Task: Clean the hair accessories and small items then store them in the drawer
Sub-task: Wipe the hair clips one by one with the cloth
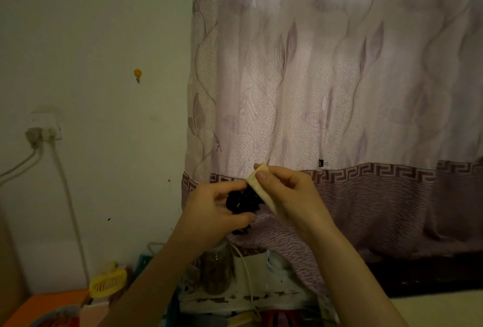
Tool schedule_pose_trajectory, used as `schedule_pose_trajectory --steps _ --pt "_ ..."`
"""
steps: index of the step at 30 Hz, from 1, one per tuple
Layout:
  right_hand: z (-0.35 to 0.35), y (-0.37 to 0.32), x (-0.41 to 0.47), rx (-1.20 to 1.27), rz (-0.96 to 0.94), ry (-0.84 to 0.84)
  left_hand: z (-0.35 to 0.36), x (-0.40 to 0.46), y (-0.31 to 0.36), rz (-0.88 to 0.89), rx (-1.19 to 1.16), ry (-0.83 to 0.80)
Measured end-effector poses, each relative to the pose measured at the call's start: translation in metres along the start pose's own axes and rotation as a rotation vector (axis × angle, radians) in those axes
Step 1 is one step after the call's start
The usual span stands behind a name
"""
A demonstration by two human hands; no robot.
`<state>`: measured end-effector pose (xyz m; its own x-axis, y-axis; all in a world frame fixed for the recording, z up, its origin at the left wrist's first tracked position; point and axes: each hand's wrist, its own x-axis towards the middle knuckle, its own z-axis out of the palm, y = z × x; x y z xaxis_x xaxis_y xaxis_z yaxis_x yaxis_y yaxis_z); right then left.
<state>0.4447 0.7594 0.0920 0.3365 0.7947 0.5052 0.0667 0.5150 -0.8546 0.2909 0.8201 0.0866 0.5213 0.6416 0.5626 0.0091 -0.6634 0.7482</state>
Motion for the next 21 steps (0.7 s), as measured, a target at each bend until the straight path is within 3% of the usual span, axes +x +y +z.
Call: schedule_pose_trajectory --steps 7,21 --pt "0.0 0.007 -0.005 -0.043 -0.069 0.051 0.001 -0.001 -0.006 -0.007 -0.051 0.029" --pt "0.002 0.048 -0.021 0.064 0.15 0.186 0.001 -0.022 -0.038 -0.197 -0.219 0.055"
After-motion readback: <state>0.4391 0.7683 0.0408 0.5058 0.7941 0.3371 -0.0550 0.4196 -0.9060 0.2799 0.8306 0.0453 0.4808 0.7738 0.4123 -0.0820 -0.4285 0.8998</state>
